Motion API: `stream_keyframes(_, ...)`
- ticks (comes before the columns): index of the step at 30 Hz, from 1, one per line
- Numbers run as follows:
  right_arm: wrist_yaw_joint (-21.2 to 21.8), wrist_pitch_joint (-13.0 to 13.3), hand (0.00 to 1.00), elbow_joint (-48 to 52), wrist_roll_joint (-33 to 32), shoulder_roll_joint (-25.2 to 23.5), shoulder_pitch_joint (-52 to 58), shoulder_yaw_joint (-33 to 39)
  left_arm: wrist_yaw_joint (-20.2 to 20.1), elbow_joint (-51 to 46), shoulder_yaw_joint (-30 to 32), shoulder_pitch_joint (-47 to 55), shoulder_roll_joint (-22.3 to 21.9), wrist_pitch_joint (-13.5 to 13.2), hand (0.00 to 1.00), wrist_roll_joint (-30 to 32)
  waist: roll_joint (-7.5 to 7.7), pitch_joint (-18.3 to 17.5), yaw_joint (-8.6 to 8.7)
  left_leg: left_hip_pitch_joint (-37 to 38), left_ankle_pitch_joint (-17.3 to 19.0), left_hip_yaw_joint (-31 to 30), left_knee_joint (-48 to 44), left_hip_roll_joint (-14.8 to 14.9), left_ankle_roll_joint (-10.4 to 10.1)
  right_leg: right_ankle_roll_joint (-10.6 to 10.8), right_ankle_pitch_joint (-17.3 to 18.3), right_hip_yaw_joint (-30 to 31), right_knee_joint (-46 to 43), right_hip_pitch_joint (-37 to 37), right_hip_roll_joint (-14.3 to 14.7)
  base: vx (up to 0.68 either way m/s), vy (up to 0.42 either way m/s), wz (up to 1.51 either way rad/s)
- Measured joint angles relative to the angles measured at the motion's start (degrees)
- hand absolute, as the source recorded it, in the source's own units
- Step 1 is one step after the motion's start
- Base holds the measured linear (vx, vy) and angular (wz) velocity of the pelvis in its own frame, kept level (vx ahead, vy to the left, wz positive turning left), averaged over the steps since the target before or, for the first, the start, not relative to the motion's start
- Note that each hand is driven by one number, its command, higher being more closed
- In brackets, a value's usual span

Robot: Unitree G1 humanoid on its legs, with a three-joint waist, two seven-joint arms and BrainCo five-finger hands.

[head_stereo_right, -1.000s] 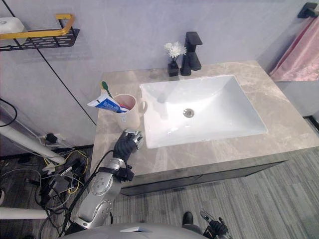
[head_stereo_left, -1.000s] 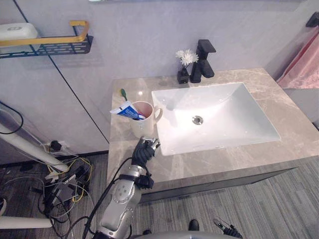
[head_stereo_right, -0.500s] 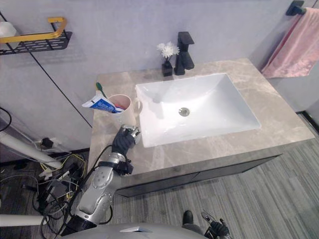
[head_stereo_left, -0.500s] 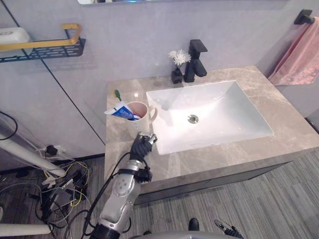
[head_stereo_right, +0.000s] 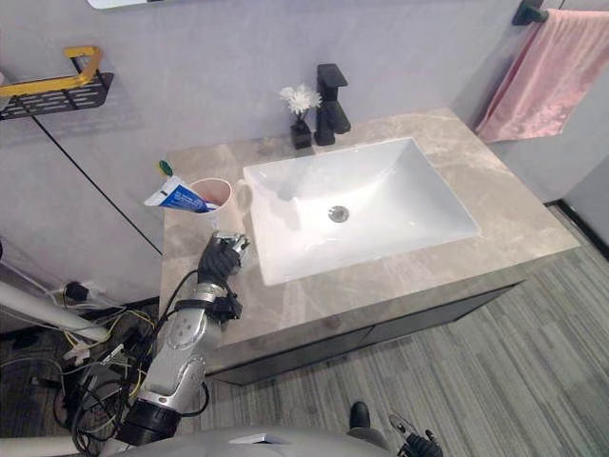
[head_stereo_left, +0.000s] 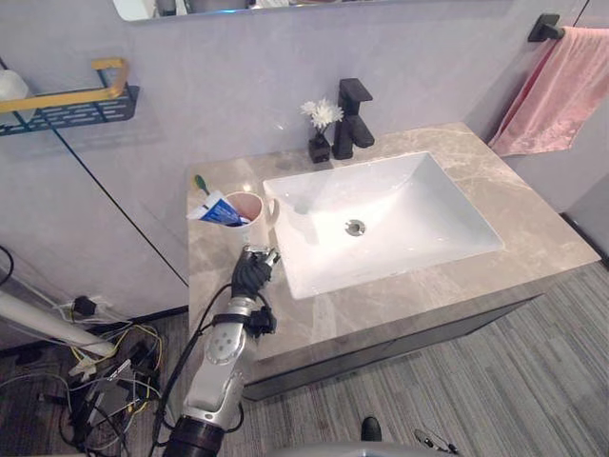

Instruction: Organize washtable

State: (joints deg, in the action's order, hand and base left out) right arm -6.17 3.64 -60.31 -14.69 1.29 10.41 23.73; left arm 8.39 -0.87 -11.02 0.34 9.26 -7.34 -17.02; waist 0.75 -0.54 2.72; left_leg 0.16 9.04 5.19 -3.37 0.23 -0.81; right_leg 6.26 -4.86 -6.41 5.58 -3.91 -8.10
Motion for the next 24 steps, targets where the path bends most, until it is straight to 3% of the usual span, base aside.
stream_keyframes(24,1.22,-0.05,0.0,0.1,0.02,-0.11,0.35,-0.01,5.25,16.56,11.59,-14.29,0.32,-0.31,1.0,0.67,1.04,-0.41,1.41,0.22,0.15,2.32,0.28,0.15,-0.11,0.09,-0.63,2.6,0.12,-1.21,0.46,0.0,0.0,-0.04)
